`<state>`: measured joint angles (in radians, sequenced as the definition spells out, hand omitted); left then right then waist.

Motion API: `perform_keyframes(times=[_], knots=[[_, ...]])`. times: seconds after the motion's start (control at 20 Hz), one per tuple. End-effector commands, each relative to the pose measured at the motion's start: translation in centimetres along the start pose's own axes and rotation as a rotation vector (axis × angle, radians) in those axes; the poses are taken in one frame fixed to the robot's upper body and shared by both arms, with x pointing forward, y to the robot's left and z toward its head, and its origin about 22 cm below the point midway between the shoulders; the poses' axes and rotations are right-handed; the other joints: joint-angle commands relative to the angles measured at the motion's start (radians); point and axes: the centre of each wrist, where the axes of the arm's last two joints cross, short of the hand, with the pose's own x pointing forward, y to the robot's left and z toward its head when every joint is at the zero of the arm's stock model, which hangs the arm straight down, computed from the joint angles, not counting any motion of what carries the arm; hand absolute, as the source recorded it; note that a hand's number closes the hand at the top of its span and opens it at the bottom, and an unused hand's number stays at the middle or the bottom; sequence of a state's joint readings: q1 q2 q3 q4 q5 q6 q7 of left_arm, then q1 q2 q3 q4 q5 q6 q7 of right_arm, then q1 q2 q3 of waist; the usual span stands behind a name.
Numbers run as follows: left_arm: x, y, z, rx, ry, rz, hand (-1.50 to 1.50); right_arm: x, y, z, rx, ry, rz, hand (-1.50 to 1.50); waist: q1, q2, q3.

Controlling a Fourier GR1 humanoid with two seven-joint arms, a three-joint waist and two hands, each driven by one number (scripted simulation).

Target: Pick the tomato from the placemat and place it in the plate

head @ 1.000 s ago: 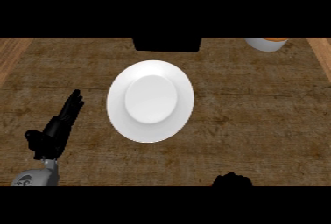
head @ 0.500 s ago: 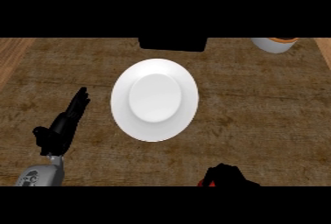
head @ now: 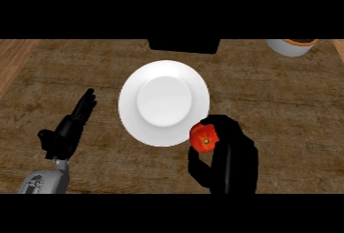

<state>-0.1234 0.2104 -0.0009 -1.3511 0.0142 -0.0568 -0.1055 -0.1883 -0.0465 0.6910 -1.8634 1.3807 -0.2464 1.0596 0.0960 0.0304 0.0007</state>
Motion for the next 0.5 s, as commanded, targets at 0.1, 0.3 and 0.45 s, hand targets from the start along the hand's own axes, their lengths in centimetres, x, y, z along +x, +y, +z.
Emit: perform_keyframes(times=[0.1,0.3,0.45], knots=[[-0.4,0.0,0.1,-0.011,0.010,-0.008,0.00,2.1,3.0,-4.8,-0.009,0.230,-0.106,-1.50,0.013,-0.001,0.000],[0.0,-0.4,-0.4,-0.019,0.003,0.001,0.00,2.8,3.6,-7.5,-0.061,0.258,-0.225,-1.50,0.008,-0.005,0.001],[0.0,0.2,-0.8,0.001,0.001,0.008,0.00,2.6,3.6,-8.6,-0.158,0.248,-0.358,-1.50,-0.007,-0.005,0.002]])
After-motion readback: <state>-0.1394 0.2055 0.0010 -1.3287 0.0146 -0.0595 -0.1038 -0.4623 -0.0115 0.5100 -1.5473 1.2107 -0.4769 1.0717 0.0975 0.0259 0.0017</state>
